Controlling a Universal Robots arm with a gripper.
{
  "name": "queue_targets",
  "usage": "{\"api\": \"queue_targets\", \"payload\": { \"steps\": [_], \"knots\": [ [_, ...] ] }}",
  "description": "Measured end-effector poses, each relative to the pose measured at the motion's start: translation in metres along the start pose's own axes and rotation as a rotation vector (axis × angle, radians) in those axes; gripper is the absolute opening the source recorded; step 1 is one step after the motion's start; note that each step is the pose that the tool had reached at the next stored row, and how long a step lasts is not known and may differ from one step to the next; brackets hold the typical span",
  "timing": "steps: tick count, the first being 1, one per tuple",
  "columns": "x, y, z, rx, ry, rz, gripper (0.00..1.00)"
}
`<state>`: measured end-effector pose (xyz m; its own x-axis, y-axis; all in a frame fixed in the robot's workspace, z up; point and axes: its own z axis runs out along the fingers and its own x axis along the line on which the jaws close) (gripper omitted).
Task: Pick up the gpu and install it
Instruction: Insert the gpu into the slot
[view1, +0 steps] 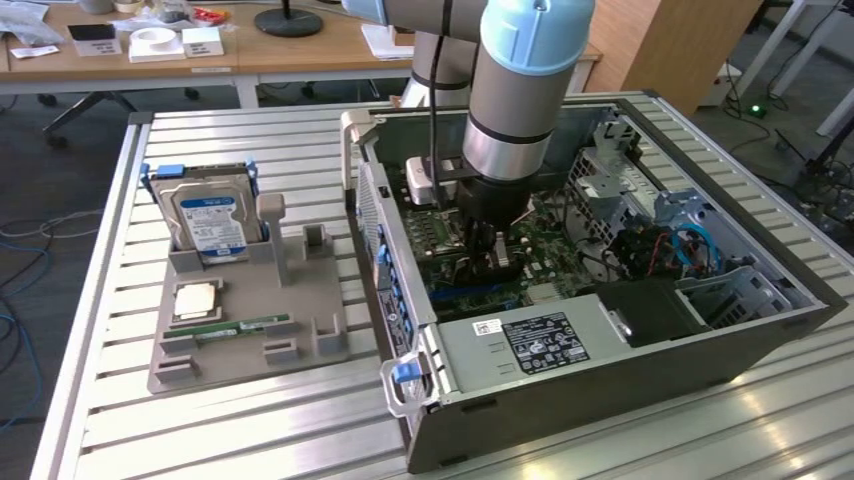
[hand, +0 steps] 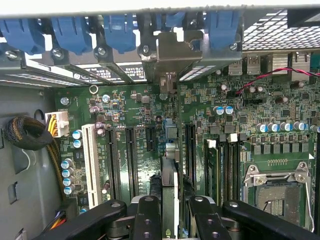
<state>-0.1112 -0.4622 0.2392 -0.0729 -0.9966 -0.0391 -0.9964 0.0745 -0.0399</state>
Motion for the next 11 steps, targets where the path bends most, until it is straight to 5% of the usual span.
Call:
{"api": "queue_targets", "payload": {
  "steps": [11],
  "knots": [
    [0.0000, 0.0000, 0.0000, 0.0000, -0.0001, 0.000, 0.26]
  ]
}}
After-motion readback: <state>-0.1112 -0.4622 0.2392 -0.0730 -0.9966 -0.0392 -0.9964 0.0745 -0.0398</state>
